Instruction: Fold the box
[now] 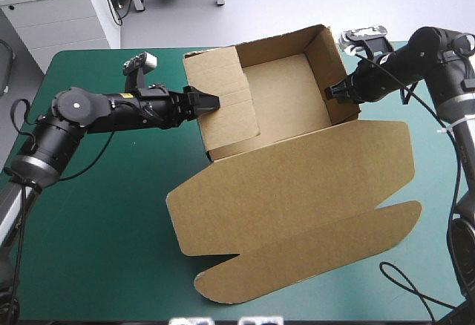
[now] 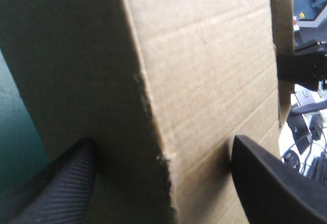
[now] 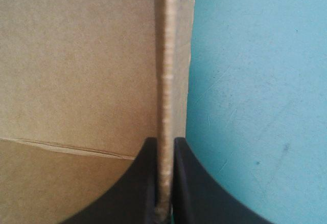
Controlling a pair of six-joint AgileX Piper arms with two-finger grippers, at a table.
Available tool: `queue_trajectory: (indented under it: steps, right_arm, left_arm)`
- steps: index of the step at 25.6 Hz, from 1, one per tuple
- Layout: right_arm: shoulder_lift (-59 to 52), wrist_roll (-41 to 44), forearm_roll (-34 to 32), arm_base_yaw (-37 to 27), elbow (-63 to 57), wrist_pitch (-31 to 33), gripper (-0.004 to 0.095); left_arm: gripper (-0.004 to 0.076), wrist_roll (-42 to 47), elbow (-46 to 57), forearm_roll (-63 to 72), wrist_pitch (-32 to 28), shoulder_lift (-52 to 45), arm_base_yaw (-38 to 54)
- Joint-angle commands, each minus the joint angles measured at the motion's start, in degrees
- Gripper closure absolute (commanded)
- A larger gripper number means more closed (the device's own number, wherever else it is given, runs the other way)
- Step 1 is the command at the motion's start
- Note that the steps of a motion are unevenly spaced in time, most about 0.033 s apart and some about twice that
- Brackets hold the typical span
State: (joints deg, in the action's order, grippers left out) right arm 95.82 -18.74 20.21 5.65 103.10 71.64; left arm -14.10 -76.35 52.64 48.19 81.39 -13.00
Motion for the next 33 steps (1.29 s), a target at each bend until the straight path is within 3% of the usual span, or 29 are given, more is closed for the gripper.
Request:
queue_trajectory:
  steps: [1,5,11,16,28,33]
  right_arm:
    - [-2.4,0.9,2.5,-0.3,1.7,-1.5,0.0919]
    - [-2.6,1.6,-1.7,2.6,1.7,-1.7,0.0915]
    - [-3.1,4.7,-9.3,9.8,1.7,-6.3,0.0915]
    - [-3.5,8.4,-16.0,13.4,1.7,-8.1,0.0916]
    - [-3.7,10.2,-16.0,13.9,1.8,-12.1,0.0916]
    - [-4.8,10.3,-16.0,13.9,1.8,-14.4,0.0915]
  left_arm:
    - [0.0193,9.6,-2.1,-6.3,-6.4,-2.2,-5.0]
    - [0.0193,30.6,-2.1,-30.4,-8.5,-2.2,-11.0]
    - [0.0193,45.3,-2.1,-43.8,-8.3,-2.2,-14.6]
    - [0.0193,48.4,-2.1,-46.0,-8.5,-2.2,-14.6]
    - [0.0197,49.9,-2.1,-46.6,-9.5,-2.2,-14.6]
    - [0.0299,49.9,-2.1,-46.5,-9.6,-1.1,-14.6]
